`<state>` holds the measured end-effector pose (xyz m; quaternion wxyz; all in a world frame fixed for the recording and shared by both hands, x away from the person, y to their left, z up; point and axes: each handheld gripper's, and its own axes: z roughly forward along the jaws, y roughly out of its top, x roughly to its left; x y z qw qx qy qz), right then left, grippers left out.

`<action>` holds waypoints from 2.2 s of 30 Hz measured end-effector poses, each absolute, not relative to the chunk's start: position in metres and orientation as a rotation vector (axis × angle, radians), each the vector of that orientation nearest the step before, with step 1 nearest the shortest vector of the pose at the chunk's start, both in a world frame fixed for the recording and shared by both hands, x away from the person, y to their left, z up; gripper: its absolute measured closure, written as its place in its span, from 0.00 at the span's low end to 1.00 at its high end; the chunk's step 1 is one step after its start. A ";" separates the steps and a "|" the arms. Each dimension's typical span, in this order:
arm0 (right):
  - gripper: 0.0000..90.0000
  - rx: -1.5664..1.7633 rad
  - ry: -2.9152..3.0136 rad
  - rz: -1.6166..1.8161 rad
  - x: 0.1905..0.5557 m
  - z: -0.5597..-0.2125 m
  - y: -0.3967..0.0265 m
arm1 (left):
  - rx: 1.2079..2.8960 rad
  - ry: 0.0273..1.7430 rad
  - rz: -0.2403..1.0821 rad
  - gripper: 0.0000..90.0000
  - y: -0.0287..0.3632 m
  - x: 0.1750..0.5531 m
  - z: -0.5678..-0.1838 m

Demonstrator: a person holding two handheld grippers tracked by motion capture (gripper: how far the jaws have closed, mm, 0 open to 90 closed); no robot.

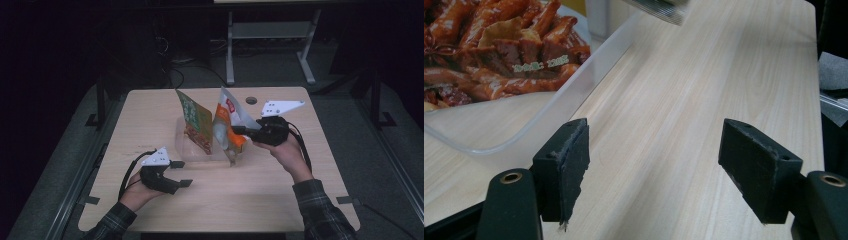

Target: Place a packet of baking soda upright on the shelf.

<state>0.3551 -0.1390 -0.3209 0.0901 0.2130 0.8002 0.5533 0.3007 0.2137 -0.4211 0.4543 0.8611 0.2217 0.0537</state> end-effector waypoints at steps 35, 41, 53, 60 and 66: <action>1.00 0.766 2.327 1.521 0.406 -0.330 -0.131 | 2.132 0.535 0.119 0.31 0.210 0.301 -0.423; 1.00 0.782 2.327 1.473 0.407 -0.334 -0.127 | 2.134 0.532 0.116 0.31 0.209 0.300 -0.423; 0.95 0.774 2.409 1.369 0.405 -0.354 -0.110 | 2.152 0.518 0.097 0.30 0.206 0.300 -0.426; 0.67 0.800 2.360 1.435 0.400 -0.349 -0.120 | 2.156 0.515 0.101 0.30 0.205 0.299 -0.426; 0.41 0.829 2.341 1.436 0.391 -0.344 -0.129 | 2.165 0.520 0.096 0.29 0.206 0.299 -0.426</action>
